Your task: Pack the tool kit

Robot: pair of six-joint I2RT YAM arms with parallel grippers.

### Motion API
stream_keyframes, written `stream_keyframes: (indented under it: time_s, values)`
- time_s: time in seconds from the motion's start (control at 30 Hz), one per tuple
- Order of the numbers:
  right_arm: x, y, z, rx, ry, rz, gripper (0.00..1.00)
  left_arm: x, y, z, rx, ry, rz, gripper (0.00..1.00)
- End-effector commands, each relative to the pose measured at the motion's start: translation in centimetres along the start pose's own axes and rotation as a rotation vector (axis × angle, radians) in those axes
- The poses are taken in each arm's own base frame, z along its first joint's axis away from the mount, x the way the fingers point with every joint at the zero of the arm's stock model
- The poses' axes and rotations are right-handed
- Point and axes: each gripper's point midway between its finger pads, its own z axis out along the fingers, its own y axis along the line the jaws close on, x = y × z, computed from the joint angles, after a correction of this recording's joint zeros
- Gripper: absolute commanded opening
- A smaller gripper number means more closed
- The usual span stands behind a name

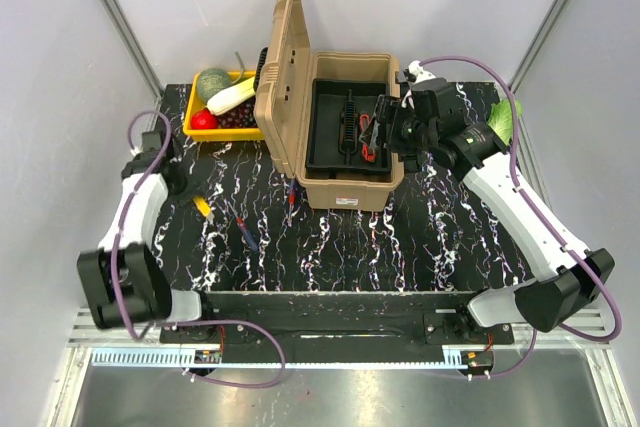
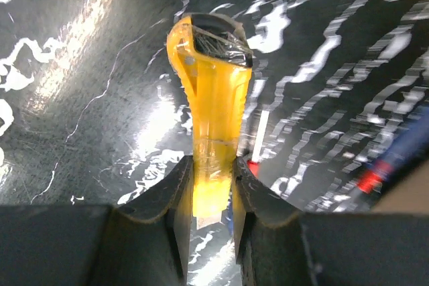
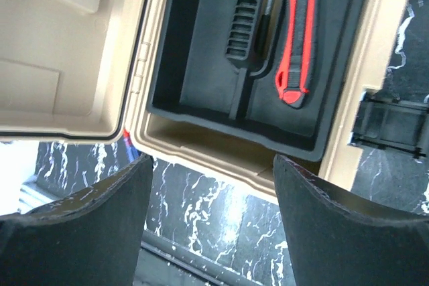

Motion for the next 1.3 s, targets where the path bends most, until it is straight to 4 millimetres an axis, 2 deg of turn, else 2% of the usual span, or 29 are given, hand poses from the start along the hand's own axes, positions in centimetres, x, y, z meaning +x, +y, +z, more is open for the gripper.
stream_keyframes:
  time_s: [0.0, 0.1, 0.17, 0.2, 0.3, 0.47, 0.63, 0.83, 1.1, 1.27]
  values:
    - [-1.3, 3.4, -1.3, -0.175, -0.014, -0.043, 0.77, -2.9, -3.4, -9.2, 0.220, -0.186, 0.048, 0.04]
    - [-0.9, 5.8, -1.8, -0.319, 0.016, -0.089, 0.73, -3.5, -5.3, -15.5, 0.382, -0.296, 0.091, 0.07]
    - [-1.1, 7.6, -2.5, -0.418, 0.016, -0.104, 0.73, -4.0, -6.7, -20.8, 0.504, -0.393, 0.120, 0.08]
    - [-1.3, 8.4, -3.0, -0.463, 0.012, -0.106, 0.73, -4.0, -7.2, -23.5, 0.568, -0.446, 0.141, 0.09]
    - [-1.4, 10.5, -4.1, -0.588, 0.020, -0.111, 0.74, -3.4, -9.1, -30.0, 0.742, -0.528, 0.222, 0.10]
    - [-2.1, 13.0, -6.2, -0.733, 0.014, -0.097, 0.75, -0.3, -13.2, -38.3, 1.067, -0.552, 0.396, 0.10]
    - [-3.3, 15.1, -9.6, -0.872, -0.032, -0.097, 0.77, 3.7, -15.6, -44.0, 1.381, -0.464, 0.529, 0.10]
    - [-5.3, 18.3, -16.4, -1.143, -0.203, -0.186, 0.93, 7.9, -17.7, -46.9, 1.639, -0.280, 0.601, 0.12]
    - [-6.0, 19.7, -18.2, -1.216, -0.234, -0.253, 0.95, 11.9, -21.8, -45.4, 1.680, -0.061, 0.655, 0.13]
    - [-4.9, 20.3, -18.9, -1.280, -0.215, -0.298, 0.95, 14.0, -23.5, -45.0, 1.697, 0.038, 0.703, 0.11]
